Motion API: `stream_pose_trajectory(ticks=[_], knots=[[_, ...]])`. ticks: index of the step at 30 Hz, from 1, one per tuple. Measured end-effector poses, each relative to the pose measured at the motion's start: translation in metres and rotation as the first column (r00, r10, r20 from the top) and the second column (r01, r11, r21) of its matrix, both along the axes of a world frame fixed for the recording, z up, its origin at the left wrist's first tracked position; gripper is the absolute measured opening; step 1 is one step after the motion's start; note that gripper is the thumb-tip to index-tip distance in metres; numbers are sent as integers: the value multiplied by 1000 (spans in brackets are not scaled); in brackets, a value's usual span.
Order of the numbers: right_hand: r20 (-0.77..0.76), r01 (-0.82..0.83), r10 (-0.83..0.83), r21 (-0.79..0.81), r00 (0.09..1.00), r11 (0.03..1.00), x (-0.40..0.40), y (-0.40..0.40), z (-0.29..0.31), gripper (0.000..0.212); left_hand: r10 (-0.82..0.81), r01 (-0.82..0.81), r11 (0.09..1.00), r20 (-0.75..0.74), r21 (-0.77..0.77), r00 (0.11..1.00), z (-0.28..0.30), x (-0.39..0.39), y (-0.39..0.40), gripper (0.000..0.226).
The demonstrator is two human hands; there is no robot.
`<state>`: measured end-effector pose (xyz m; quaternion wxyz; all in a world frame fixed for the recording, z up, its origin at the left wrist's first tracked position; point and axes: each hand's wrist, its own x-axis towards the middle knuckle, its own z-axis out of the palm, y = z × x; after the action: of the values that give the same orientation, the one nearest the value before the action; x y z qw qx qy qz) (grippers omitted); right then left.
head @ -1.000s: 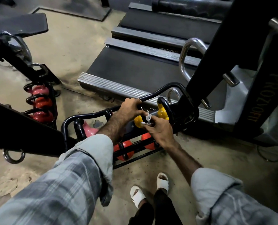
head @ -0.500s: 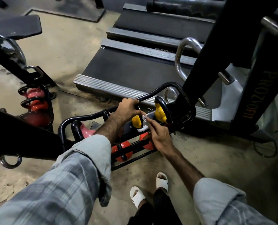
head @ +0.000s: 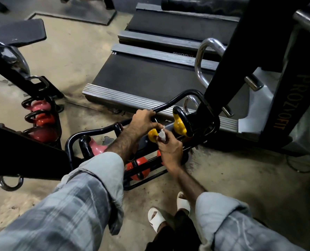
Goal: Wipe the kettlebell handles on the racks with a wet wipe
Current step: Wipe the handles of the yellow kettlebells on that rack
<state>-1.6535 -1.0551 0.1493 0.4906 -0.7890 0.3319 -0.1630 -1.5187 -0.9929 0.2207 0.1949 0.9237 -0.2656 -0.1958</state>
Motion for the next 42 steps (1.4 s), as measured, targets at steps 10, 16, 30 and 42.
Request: stream_pose_trajectory(ticks=[10, 16, 30, 42], knots=[[89, -449, 481, 539, 872, 713, 13, -57, 17, 24, -13, 13, 1000, -13, -13, 1000, -2, 4, 2, 72], [-108, -152, 143, -73, 984, 986, 0, -13, 5, 32, 0, -1, 1000, -51, -20, 999, 1, 8, 2, 74], [53, -367, 411, 563, 910, 740, 24, -55, 29, 7, 3, -8, 996, -54, -89, 999, -7, 18, 18, 46], [309, -196, 238, -162, 921, 967, 4, -35, 22, 11, 35, -43, 993, -66, -111, 997, -13, 12, 10, 71]])
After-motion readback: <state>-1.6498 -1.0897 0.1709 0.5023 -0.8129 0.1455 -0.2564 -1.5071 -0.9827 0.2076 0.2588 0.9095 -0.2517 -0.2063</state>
